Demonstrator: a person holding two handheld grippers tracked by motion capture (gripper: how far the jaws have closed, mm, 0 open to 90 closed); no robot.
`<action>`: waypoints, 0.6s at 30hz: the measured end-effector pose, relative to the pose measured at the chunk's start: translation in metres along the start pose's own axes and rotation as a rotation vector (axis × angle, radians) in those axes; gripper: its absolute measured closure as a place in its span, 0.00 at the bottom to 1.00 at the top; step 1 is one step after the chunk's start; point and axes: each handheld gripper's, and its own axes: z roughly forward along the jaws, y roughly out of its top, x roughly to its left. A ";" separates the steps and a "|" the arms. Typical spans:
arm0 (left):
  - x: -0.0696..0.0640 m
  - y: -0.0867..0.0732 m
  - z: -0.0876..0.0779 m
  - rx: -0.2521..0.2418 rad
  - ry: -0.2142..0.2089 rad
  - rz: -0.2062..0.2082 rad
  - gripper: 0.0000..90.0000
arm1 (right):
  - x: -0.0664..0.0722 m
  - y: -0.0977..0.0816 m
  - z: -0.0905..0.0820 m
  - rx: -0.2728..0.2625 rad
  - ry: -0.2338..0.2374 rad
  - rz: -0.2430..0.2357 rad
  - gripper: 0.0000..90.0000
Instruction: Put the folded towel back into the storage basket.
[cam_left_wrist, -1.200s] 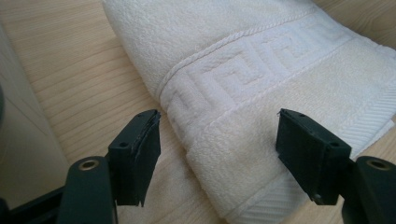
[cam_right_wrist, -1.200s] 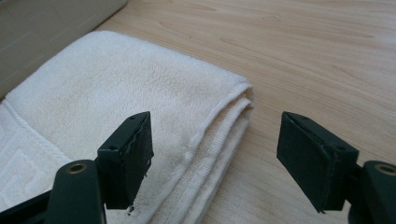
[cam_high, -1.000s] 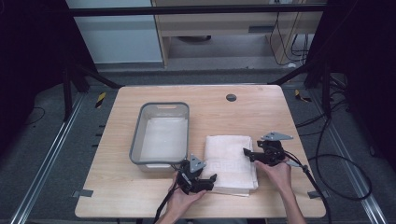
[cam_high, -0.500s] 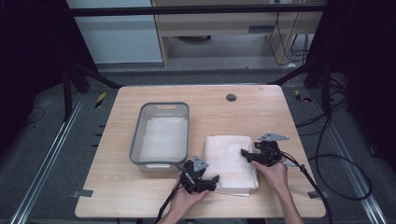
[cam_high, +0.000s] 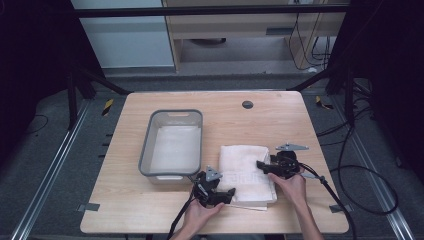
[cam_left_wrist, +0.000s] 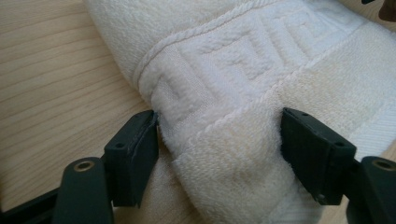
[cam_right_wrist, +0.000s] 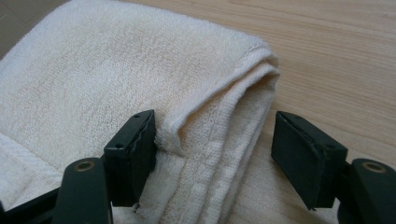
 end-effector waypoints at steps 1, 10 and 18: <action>0.001 0.000 0.000 0.002 -0.008 -0.001 0.33 | 0.000 0.000 0.001 0.005 0.007 0.002 0.38; -0.001 0.001 0.001 0.007 -0.017 0.007 0.39 | -0.001 -0.001 0.003 0.023 0.061 0.061 0.50; 0.001 0.001 0.002 0.014 -0.054 -0.008 0.46 | -0.002 -0.001 0.003 0.033 0.101 0.103 0.60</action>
